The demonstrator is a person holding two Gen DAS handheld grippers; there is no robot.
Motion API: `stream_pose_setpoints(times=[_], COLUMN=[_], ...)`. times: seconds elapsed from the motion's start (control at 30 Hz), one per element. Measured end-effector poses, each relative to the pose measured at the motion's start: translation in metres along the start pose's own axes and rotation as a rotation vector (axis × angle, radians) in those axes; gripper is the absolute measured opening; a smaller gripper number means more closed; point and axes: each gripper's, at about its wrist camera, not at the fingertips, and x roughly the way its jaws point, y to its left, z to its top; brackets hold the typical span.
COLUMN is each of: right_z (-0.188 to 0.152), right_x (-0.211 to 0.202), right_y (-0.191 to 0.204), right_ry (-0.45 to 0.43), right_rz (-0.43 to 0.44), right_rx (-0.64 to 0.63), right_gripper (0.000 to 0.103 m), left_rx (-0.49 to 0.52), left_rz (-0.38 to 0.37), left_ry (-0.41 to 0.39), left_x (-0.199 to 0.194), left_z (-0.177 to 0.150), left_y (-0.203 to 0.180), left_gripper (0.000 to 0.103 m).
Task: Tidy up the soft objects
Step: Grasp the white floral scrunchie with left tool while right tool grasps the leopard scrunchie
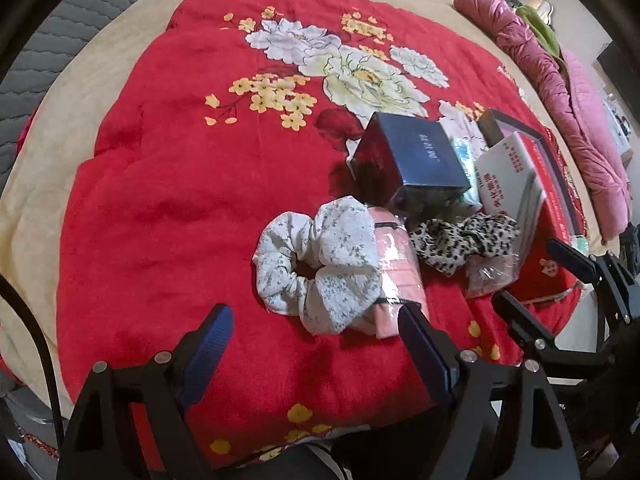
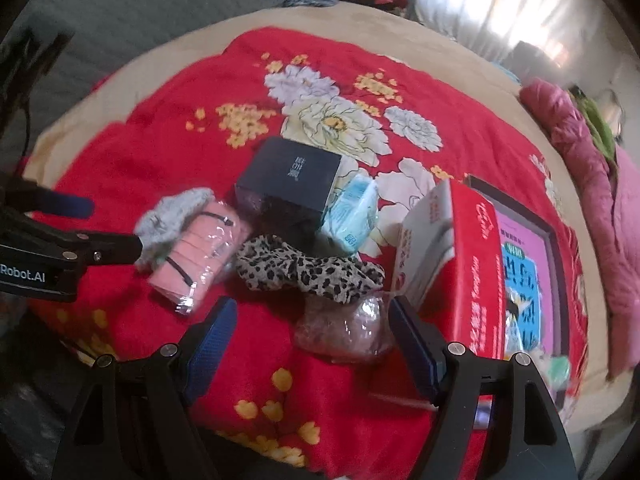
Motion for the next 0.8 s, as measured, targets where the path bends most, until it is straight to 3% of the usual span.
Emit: stream_pose_setpoints(times=[0.27, 0.53, 0.6, 0.73, 0.8], right_z=[0.008, 0.011, 0.013, 0.017, 0.019], right_x=[0.037, 0.061, 0.064, 0.066, 0.065], right_y=[0.029, 0.035, 0.031, 0.02, 0.015], right_ry=[0.03, 0.042, 0.043, 0.039, 0.04], right_rz=[-0.092, -0.131, -0.124, -0.091, -0.065], right_rx=[-0.237, -0.292, -0.274, -0.209, -0.168], right_gripper=[0.079, 0.078, 0.067, 0.035, 0.026], left_rx=[-0.041, -0.066, -0.072, -0.083, -0.101], left_rz=[-0.017, -0.026, -0.028, -0.026, -0.031], left_ry=[0.032, 0.054, 0.064, 0.069, 0.074], left_x=[0.018, 0.028, 0.032, 0.037, 0.04], left_z=[0.006, 0.013, 0.015, 0.02, 0.022], left_y=[0.01, 0.014, 0.015, 0.019, 0.024], left_gripper=[0.084, 0.084, 0.084, 0.084, 0.084])
